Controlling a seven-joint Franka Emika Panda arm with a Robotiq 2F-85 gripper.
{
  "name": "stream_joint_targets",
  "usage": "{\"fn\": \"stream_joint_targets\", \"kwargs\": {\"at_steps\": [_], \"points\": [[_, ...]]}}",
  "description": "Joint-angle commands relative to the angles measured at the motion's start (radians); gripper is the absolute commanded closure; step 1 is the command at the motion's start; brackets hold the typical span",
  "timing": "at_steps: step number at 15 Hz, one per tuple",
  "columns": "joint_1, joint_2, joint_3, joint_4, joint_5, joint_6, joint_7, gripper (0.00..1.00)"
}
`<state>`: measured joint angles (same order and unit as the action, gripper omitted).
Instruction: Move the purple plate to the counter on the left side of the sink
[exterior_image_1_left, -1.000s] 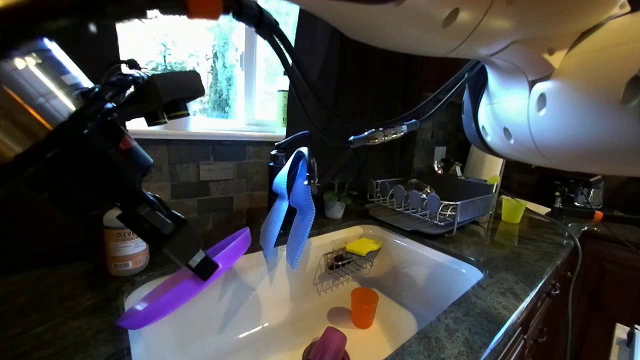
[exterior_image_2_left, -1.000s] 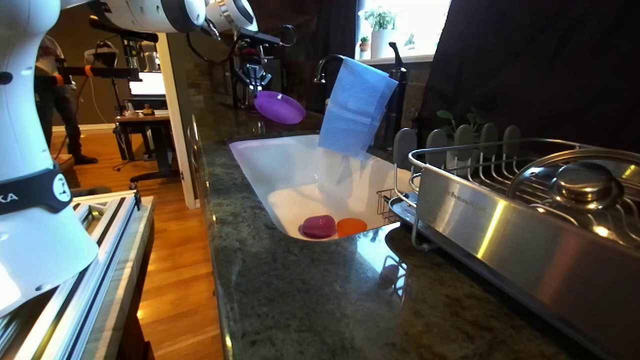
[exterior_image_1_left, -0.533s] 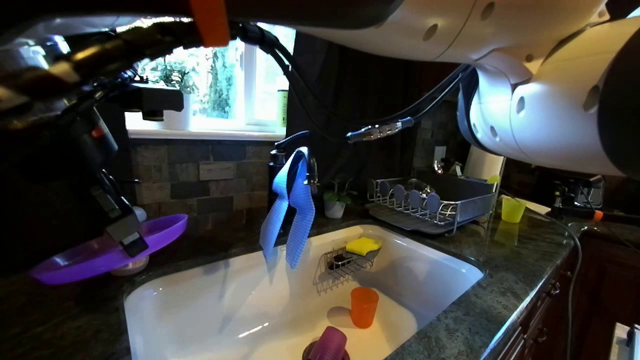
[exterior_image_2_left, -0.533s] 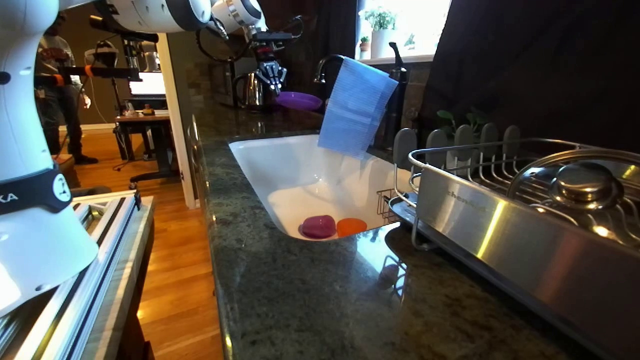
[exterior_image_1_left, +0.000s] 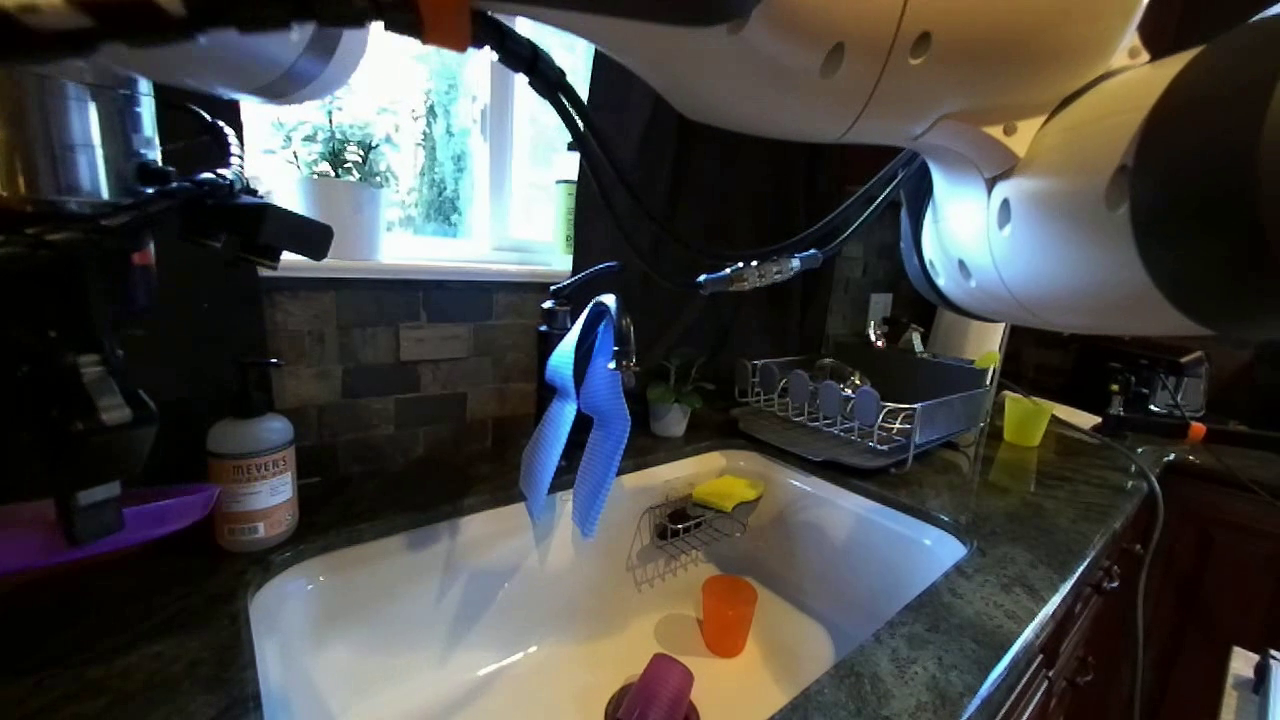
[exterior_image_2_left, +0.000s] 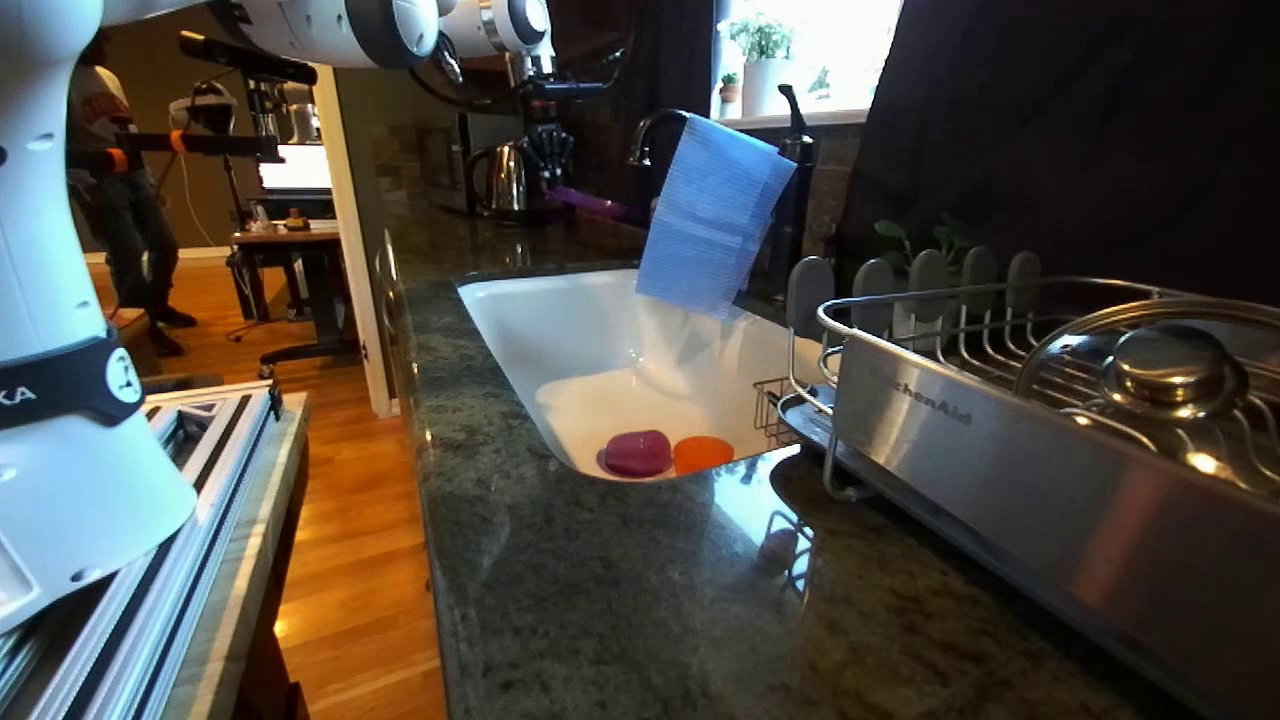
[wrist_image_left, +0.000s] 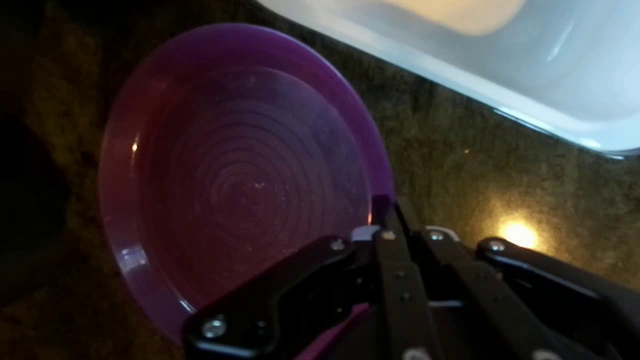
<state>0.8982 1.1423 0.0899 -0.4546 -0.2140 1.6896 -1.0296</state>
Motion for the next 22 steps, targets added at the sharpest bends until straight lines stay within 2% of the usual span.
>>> {"fn": "stream_joint_targets", "kwargs": {"at_steps": [1,5,10,13,14,15,19,21,22], "points": [[-0.017,0.006,0.052,0.001,0.086,-0.032,0.002,0.99],[-0.027,0.025,0.065,0.008,0.129,-0.077,0.047,0.99],[-0.031,0.050,0.053,0.011,0.131,-0.153,0.155,0.99],[-0.042,0.077,0.075,0.012,0.139,-0.188,0.077,0.99],[-0.045,0.084,0.085,0.012,0.140,-0.194,0.031,0.74],[-0.047,0.091,0.093,0.013,0.142,-0.198,-0.019,0.71],[-0.048,0.099,0.114,0.019,0.144,-0.234,-0.206,0.42],[-0.030,0.066,0.093,0.008,0.122,-0.267,-0.229,0.26],[-0.018,0.040,0.073,-0.004,0.107,-0.284,-0.196,0.19]]}}
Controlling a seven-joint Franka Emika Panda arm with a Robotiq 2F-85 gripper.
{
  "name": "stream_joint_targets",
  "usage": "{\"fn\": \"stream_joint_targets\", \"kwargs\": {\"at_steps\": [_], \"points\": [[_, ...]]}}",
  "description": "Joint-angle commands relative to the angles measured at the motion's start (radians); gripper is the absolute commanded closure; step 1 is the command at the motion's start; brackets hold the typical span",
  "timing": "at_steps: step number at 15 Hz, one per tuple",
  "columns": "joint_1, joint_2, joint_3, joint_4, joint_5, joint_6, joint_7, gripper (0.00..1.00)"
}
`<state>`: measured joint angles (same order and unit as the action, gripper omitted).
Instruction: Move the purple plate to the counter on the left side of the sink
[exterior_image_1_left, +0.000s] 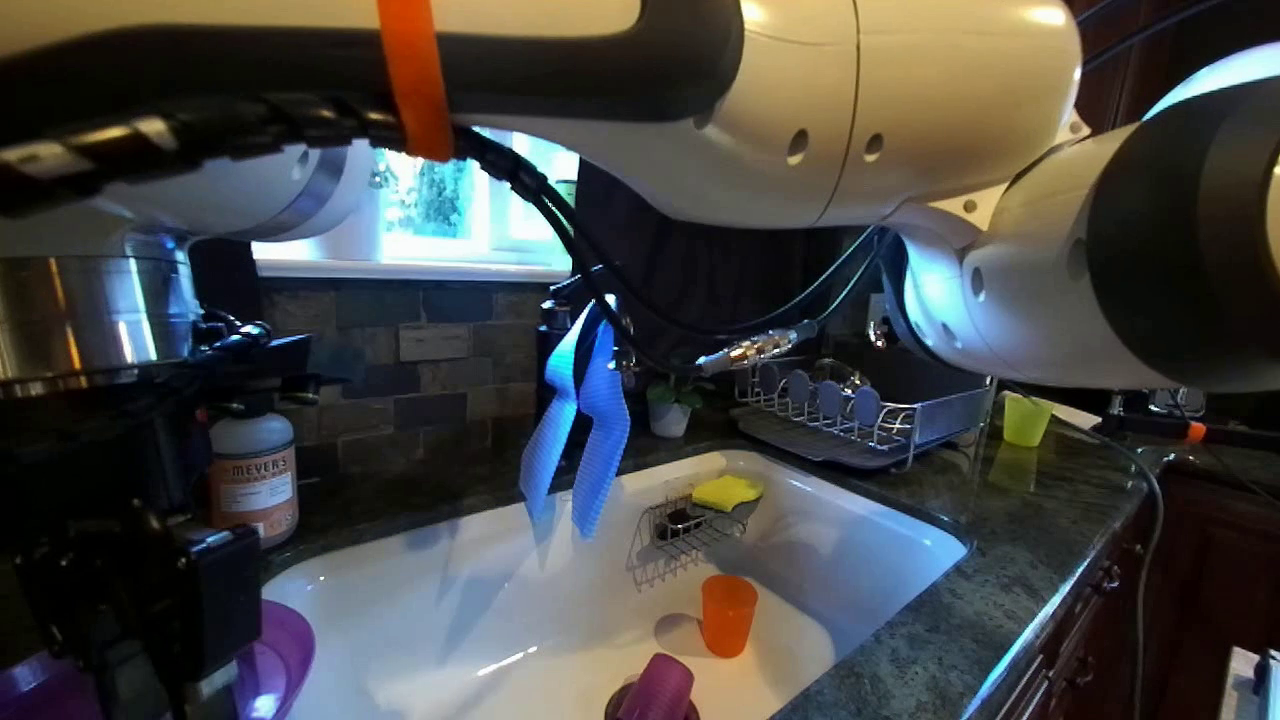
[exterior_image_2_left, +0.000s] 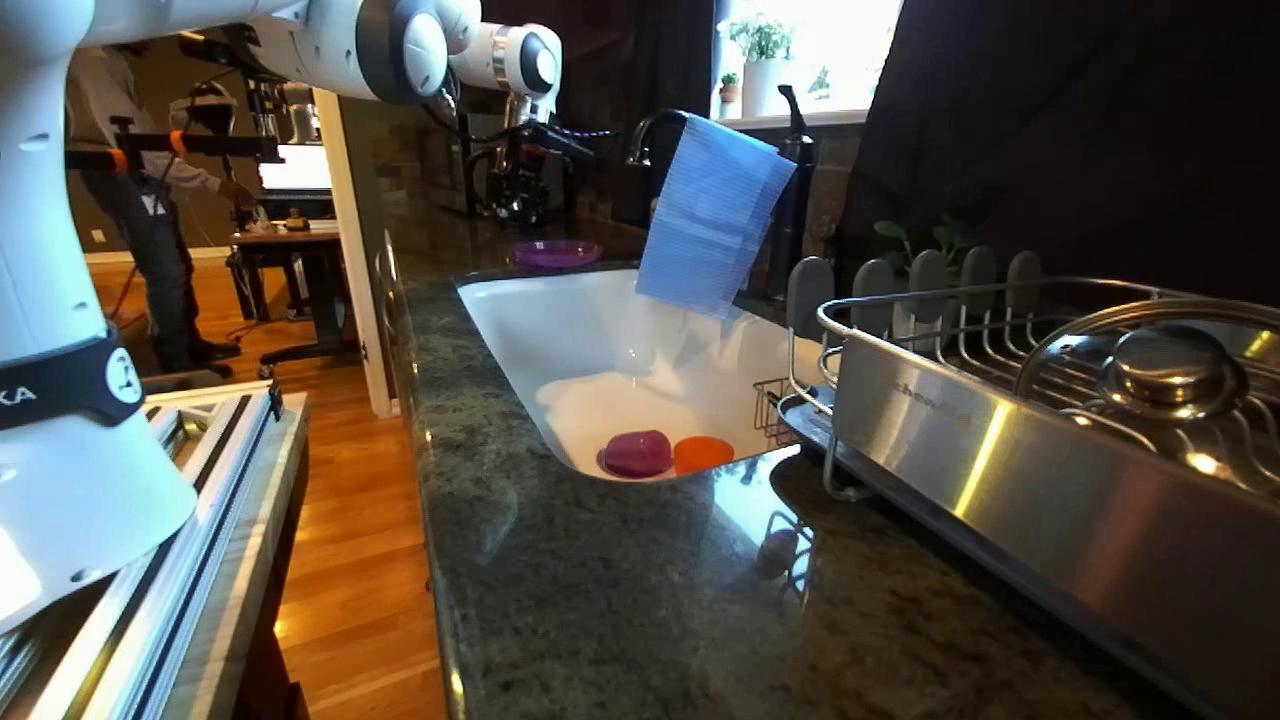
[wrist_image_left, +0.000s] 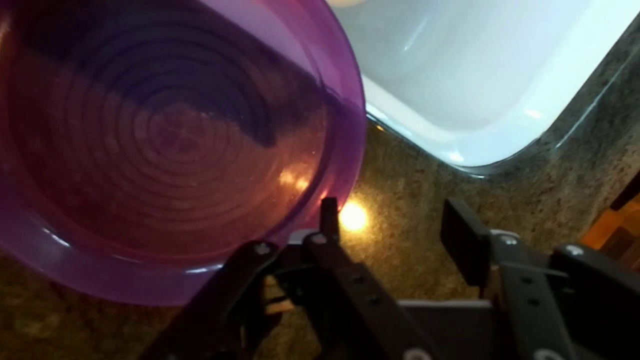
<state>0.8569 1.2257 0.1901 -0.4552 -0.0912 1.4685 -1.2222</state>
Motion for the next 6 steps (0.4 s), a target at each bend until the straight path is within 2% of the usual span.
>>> {"fn": "stream_joint_targets", "kwargs": {"at_steps": [1,3,4,5,6], "points": [[0.033,-0.070,-0.041,-0.022,-0.030,-0.070,0.014,0.11],[0.062,-0.110,-0.074,-0.023,-0.061,-0.085,0.047,0.01],[0.078,-0.129,-0.092,-0.022,-0.078,-0.083,0.072,0.00],[0.043,-0.099,-0.059,-0.027,-0.038,-0.045,0.032,0.00],[0.052,-0.106,-0.063,-0.011,-0.042,-0.053,0.036,0.00]]}}
